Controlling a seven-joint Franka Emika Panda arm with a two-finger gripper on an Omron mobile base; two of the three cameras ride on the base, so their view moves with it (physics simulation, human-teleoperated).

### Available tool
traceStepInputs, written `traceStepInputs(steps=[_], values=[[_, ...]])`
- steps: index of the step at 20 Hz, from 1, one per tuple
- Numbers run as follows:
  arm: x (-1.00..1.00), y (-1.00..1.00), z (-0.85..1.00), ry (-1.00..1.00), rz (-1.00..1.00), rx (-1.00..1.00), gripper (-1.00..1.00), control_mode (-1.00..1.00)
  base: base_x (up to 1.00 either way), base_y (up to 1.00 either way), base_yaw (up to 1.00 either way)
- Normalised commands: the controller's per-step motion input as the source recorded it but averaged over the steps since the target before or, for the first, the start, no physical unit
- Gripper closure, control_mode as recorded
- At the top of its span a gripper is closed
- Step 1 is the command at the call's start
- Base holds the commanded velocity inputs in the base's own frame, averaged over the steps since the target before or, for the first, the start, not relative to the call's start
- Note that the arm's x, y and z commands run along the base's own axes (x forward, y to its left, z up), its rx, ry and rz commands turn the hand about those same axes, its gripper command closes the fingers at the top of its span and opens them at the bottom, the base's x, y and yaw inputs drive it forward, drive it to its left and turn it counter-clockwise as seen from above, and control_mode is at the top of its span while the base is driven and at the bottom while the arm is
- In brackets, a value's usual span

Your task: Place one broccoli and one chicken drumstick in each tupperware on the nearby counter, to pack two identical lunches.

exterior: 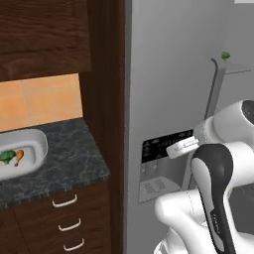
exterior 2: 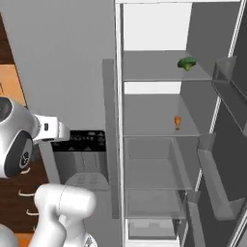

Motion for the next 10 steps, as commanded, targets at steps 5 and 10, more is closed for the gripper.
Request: traceStepInputs(steps=[5,10], values=[[0.0,0.0,0.0,0.0,0.0,0.0,-1.0,1.0,0.31,-0.52,-0.03],[0.0,0.0,0.0,0.0,0.0,0.0,-1.0,1.0,0.37,-0.44,0.0]])
